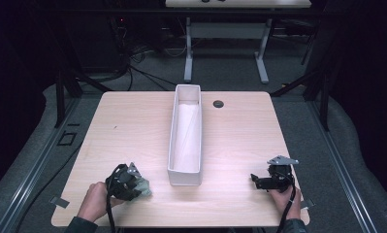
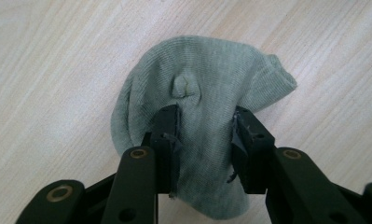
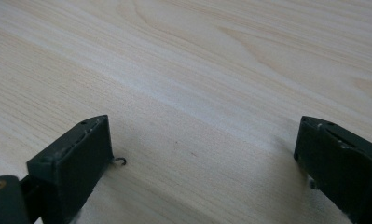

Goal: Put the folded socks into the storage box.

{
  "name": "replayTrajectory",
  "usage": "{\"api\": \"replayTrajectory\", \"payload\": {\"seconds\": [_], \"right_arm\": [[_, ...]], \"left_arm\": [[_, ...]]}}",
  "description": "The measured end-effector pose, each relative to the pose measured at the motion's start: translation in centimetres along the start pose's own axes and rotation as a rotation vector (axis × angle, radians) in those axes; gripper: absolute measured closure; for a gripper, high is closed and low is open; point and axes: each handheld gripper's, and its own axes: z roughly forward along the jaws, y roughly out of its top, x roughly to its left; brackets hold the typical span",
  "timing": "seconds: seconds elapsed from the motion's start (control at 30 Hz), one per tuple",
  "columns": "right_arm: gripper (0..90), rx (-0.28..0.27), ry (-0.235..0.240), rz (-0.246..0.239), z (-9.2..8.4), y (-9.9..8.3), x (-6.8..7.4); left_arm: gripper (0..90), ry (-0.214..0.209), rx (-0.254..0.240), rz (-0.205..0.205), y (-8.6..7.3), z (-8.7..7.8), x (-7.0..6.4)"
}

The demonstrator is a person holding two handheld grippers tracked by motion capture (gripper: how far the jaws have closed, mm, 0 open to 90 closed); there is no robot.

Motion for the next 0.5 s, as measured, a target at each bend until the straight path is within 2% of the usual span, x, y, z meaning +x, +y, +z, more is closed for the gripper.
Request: {"api": "replayTrajectory", "payload": {"seconds": [0.5], "right_arm": [[4.2, -0.001, -0.003, 0.004, -0.02, 0.0, 0.0]], "left_arm": [[74.0, 0.031, -0.022, 0.004, 0.21, -0.12, -0.22]]}}
